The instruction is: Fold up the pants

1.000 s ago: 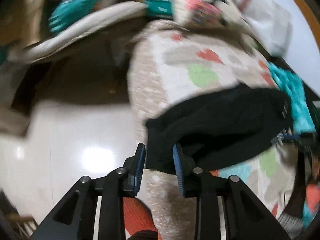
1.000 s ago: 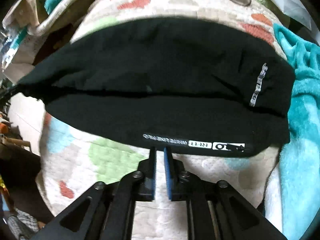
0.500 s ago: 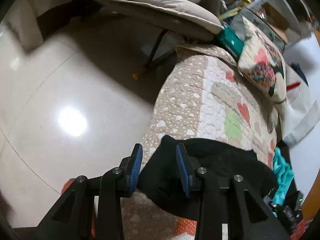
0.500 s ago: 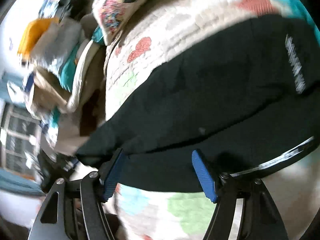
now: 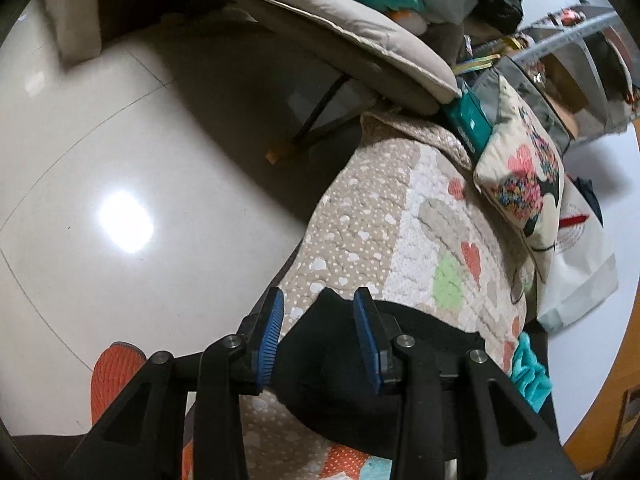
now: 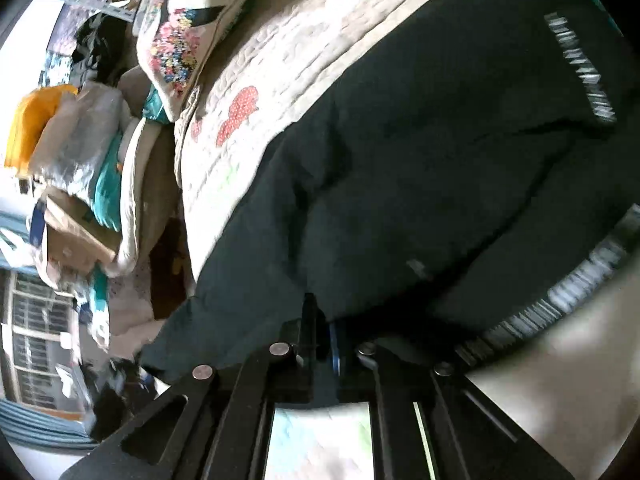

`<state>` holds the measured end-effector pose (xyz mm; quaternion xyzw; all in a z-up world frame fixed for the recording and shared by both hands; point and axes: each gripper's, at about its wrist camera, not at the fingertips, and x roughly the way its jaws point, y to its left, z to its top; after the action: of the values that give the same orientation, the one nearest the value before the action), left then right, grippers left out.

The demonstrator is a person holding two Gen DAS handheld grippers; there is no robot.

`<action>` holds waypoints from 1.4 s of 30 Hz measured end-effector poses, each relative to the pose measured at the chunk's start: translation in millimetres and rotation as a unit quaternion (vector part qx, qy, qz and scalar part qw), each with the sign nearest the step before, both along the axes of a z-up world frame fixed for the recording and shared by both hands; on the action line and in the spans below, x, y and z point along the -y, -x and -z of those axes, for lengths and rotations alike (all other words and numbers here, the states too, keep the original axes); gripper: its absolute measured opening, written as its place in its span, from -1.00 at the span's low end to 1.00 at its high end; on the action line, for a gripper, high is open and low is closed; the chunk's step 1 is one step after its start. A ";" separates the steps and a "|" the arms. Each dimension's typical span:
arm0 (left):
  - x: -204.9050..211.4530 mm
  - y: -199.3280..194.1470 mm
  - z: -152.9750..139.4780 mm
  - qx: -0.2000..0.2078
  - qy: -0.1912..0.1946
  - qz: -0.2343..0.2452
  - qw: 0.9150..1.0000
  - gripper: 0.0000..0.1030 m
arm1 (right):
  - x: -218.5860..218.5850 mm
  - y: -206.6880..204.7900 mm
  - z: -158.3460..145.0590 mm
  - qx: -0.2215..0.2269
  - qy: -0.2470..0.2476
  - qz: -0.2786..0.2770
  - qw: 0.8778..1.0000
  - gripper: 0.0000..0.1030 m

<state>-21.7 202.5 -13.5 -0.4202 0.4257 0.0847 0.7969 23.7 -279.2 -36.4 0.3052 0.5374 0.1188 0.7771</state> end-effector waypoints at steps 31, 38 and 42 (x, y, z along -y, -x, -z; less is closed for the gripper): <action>-52.6 32.3 -49.1 0.069 -0.004 -0.081 0.994 -0.23 | -298.3 4.0 3.2 0.191 0.251 -0.533 0.785 -0.74; -53.8 32.5 -51.8 0.077 0.000 -0.092 0.993 -0.18 | -301.7 -29.7 -30.6 0.209 0.213 -0.473 0.829 -0.76; -50.1 30.1 -49.8 0.065 -0.023 -0.091 0.993 -0.17 | -330.3 -64.9 -13.6 0.186 0.213 -0.436 0.854 -0.75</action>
<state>-51.7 252.7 36.3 -0.4437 0.3308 0.1389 0.8213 88.6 51.1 -22.8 -0.1615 0.4734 0.3828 0.7767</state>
